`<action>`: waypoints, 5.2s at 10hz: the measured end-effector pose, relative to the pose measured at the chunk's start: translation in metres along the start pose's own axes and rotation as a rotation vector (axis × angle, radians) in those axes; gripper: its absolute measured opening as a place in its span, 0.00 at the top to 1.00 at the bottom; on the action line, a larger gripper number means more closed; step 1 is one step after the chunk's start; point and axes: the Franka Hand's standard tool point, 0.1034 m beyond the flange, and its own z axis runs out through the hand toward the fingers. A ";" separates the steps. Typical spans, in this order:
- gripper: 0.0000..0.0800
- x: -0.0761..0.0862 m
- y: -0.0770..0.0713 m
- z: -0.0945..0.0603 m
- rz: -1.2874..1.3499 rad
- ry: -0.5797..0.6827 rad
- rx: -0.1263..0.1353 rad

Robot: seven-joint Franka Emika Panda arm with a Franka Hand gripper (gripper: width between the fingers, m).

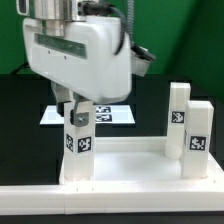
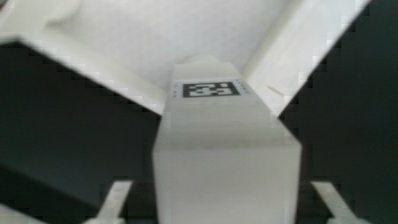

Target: Assemble desk

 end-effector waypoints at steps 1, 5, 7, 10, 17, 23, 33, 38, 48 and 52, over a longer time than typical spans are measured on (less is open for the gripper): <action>0.64 0.001 0.001 0.000 0.116 -0.010 0.003; 0.64 0.002 0.005 0.001 0.445 -0.035 0.009; 0.64 0.002 0.006 0.001 0.530 -0.041 0.009; 0.64 0.002 0.006 0.000 0.657 -0.049 0.008; 0.28 0.000 0.007 0.003 0.263 -0.030 0.003; 0.19 -0.001 0.007 0.003 -0.405 -0.014 -0.015; 0.64 -0.014 0.003 0.006 -0.378 -0.015 -0.020; 0.64 -0.010 0.003 0.007 0.186 -0.028 -0.016; 0.62 -0.010 0.002 0.007 0.721 -0.040 0.014; 0.35 -0.013 -0.004 -0.002 0.691 -0.049 0.029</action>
Offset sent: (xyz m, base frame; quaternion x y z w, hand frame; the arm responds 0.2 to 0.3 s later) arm 0.0143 0.0046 0.0073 0.0145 -0.0083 0.2554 0.9667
